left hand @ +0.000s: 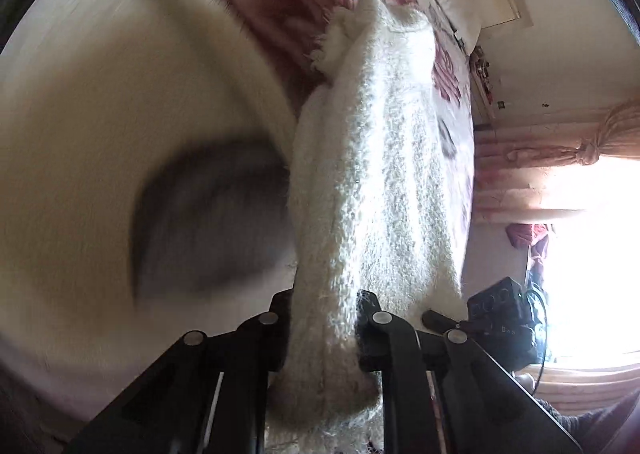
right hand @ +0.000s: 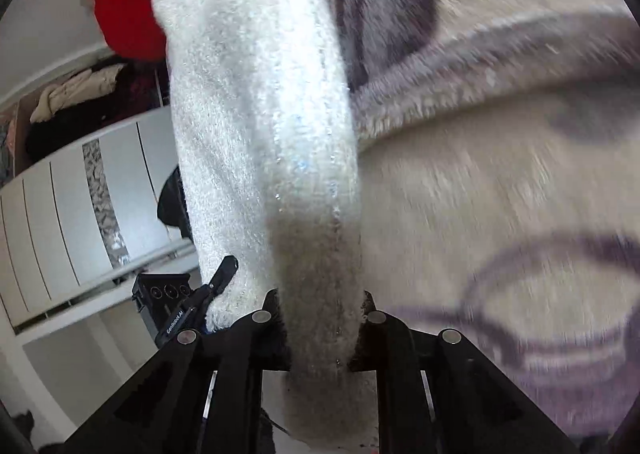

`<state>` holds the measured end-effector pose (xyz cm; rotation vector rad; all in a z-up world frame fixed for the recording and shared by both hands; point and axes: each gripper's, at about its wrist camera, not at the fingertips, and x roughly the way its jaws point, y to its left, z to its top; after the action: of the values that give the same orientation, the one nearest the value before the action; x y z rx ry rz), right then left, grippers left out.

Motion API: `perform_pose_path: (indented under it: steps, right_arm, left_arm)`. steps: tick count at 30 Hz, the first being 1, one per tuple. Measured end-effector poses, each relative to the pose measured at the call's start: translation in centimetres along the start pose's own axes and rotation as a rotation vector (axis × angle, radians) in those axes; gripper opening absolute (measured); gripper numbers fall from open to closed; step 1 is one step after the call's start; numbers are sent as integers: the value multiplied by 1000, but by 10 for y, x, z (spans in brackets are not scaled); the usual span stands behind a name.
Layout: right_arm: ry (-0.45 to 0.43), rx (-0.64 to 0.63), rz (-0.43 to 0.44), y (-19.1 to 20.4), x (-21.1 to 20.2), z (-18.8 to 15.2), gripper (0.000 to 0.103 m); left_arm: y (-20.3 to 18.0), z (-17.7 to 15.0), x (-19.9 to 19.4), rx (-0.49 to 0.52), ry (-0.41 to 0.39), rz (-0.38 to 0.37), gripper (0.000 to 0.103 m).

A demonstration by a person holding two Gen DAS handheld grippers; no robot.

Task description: Fold large clothes

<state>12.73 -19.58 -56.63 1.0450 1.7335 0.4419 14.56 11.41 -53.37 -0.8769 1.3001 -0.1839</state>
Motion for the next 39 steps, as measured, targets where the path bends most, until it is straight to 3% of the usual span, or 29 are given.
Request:
perform_pose_path:
  steps: [3, 4, 5, 6, 7, 9, 11, 12, 14, 17, 20, 22, 24, 25, 26, 28, 32, 35, 37, 39]
  right_arm:
    - [58, 28, -56, -24, -18, -41, 15]
    - [75, 33, -107, -34, -19, -50, 17]
    - [93, 43, -166, -46, -17, -56, 21]
    - [119, 54, -235, -56, -15, -58, 31]
    - [158, 74, -327, -65, -13, -58, 35]
    - [200, 82, -413, -63, -17, -54, 40]
    - [190, 26, -451, -39, -34, -48, 56]
    - [175, -12, -477, -23, -41, -43, 63]
    - [124, -133, -549, 16, -55, -33, 63]
    - [87, -296, -597, 87, -36, -6, 63]
    - [55, -475, -618, 165, 9, 32, 61]
    - [43, -580, -660, 209, 53, 55, 54]
    - [54, -654, -689, 248, 102, 80, 45]
    - [77, -677, -726, 267, 127, 98, 42]
    - [108, -688, -791, 261, 156, 112, 39]
    - [173, -644, -866, 249, 197, 134, 38]
    - [164, -655, -975, 238, 227, 150, 38]
    - [193, -683, -1034, 259, 227, 143, 39]
    - [204, -707, -1004, 293, 207, 136, 39]
    - [123, -747, -939, 327, 180, 132, 38]
  left_arm:
    - [16, -39, 10, -71, 77, 16, 17]
    - [23, -48, 19, -80, 108, 65, 21]
    - [27, -52, 26, -105, 135, 116, 31]
    - [34, -54, 30, -149, 155, 163, 34]
    - [39, -53, 33, -213, 161, 183, 34]
    - [32, -45, 21, -233, 94, 170, 35]
    - [21, -37, 3, -176, 7, 278, 38]
    - [17, -33, -1, -139, -26, 333, 47]
    - [20, -17, 1, -76, -71, 512, 63]
    - [45, 2, 18, -65, -104, 660, 63]
    - [81, 18, 34, -102, -106, 656, 63]
    - [94, 27, 42, -124, -132, 602, 72]
    - [99, 29, 40, -135, -169, 560, 91]
    - [100, 31, 42, -142, -200, 498, 101]
    - [101, 31, 45, -143, -221, 472, 103]
    - [106, 26, 46, -151, -271, 492, 103]
    - [90, 17, 60, -147, -343, 589, 103]
    - [77, 24, 72, -165, -352, 598, 103]
    - [68, 22, 78, -175, -334, 586, 103]
    - [79, 26, 66, -192, -327, 544, 103]
